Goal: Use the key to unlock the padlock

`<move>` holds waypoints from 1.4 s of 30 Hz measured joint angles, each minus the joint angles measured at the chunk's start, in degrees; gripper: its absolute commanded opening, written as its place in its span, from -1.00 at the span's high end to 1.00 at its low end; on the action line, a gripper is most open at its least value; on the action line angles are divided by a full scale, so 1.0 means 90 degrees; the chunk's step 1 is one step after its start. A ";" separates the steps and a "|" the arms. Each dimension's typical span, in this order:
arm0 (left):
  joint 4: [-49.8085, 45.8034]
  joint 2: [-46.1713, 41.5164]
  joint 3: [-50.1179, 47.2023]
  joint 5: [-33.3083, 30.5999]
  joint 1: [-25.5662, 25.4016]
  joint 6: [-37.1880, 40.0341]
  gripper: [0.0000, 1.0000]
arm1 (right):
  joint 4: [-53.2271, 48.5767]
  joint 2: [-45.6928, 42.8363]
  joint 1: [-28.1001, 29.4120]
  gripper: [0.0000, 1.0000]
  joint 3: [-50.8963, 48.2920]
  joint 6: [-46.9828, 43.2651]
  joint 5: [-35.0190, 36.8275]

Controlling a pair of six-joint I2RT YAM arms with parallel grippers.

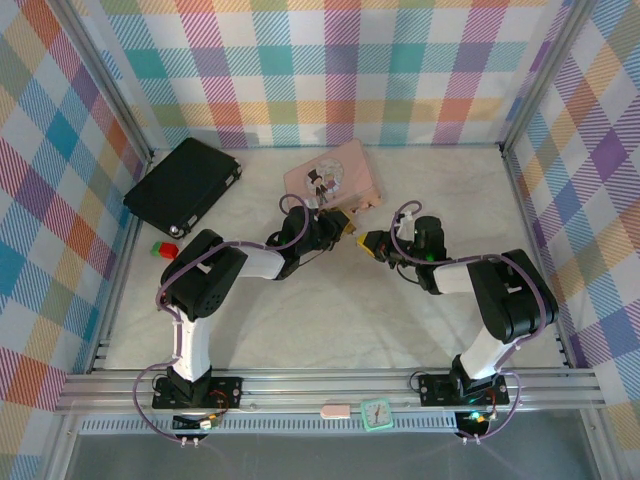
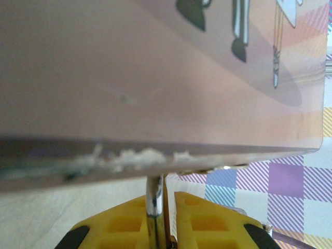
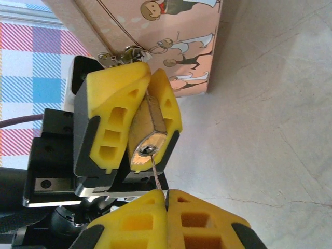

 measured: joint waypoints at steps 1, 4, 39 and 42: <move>0.0000 0.0000 0.0000 0.0000 0.0000 0.0000 1.00 | 0.0032 0.0000 -0.0007 1.00 0.0000 0.0024 -0.0012; 0.0000 0.0000 0.0000 0.0000 0.0000 0.0000 1.00 | 0.0100 0.0000 -0.0024 1.00 0.0000 0.0087 -0.0032; 0.0012 0.0000 0.0000 -0.0029 0.0007 -0.0029 1.00 | 0.0551 0.0359 -0.0015 1.00 0.0080 0.0291 -0.0274; 0.0015 0.0000 -0.0002 -0.0049 0.0007 -0.0034 1.00 | 0.0542 0.0357 -0.0015 1.00 0.0095 0.0294 -0.0277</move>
